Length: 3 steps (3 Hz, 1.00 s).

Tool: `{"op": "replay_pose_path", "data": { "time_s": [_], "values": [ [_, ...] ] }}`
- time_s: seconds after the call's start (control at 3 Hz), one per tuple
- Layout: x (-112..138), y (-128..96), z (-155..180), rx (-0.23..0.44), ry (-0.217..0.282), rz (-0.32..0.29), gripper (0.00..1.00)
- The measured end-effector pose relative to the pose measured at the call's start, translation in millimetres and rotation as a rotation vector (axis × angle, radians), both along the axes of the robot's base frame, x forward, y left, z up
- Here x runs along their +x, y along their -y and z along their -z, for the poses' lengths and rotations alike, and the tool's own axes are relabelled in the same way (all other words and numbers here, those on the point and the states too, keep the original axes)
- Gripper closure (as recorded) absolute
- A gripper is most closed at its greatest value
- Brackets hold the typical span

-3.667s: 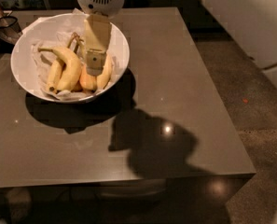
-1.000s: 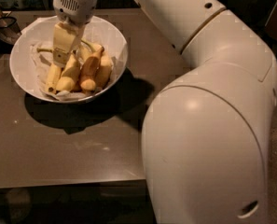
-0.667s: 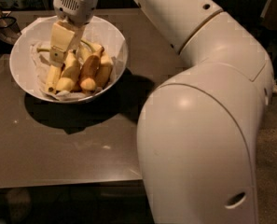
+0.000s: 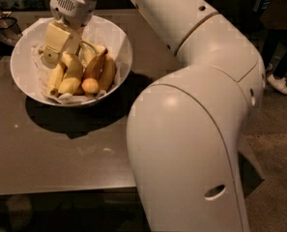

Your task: Pick banana from white bowl

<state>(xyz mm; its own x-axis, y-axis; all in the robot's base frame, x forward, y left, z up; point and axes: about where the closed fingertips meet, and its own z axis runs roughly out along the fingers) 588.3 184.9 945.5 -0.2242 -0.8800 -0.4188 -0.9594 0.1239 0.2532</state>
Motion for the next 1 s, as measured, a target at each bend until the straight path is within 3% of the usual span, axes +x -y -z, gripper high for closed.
{"op": "replay_pose_path", "data": {
  "time_s": [0.33, 1.0],
  "values": [
    [-2.3, -0.8, 3.2, -0.004, -0.034, 0.017, 0.35],
    [-2.3, -0.8, -0.6, -0.004, -0.034, 0.017, 0.36]
  ]
}}
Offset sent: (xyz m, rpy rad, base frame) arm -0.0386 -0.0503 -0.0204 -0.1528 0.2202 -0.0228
